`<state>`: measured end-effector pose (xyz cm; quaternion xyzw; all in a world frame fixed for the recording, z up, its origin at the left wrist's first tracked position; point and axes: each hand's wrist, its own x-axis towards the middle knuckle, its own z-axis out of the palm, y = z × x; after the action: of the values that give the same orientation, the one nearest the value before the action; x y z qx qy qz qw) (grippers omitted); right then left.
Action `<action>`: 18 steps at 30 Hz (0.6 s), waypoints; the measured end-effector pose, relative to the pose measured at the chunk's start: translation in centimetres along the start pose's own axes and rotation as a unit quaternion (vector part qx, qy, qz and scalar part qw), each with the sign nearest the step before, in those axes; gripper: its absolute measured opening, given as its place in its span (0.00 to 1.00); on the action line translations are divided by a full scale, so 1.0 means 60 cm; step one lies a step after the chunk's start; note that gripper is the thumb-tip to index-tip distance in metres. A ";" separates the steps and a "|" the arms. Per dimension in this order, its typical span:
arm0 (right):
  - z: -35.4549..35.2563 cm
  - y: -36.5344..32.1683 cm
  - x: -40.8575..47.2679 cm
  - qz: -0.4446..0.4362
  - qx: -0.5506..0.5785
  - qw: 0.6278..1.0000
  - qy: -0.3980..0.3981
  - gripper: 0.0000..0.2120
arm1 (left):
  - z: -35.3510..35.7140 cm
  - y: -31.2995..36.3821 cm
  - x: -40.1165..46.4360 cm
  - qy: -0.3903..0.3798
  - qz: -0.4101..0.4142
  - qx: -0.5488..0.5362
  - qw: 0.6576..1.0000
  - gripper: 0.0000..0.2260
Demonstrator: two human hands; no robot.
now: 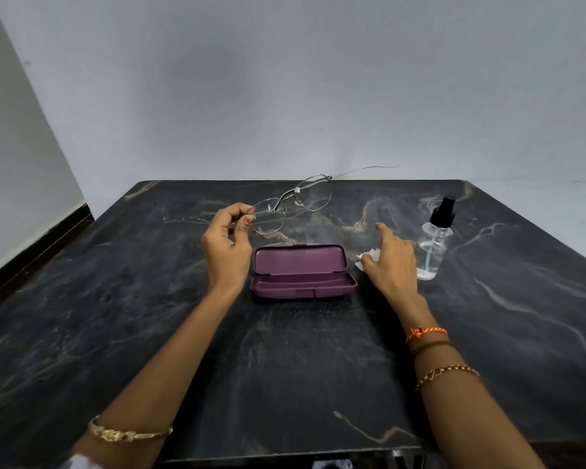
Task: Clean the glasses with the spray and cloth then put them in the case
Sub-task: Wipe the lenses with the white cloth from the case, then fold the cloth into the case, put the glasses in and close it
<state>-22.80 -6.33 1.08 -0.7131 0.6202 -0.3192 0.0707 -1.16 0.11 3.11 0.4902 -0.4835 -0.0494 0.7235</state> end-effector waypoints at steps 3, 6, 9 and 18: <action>0.002 -0.002 0.001 -0.023 -0.004 0.999 0.023 0.22 | -0.001 0.003 0.000 0.002 0.004 0.004 1.000 0.08; -0.002 -0.011 0.002 -0.057 0.090 0.991 0.083 0.14 | -0.003 0.008 -0.001 0.003 0.033 0.022 0.999 0.08; -0.008 -0.031 -0.004 -0.059 0.224 0.962 0.147 0.09 | -0.004 0.012 -0.004 -0.009 0.082 0.042 0.996 0.08; -0.020 -0.067 -0.010 -0.018 0.523 0.842 0.126 0.09 | 0.002 0.024 -0.015 -0.063 0.166 0.082 0.981 0.07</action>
<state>-20.08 -4.53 3.81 -0.5347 0.3513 -0.6850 0.3486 -2.33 1.26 3.61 0.4568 -0.6050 0.0799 0.6473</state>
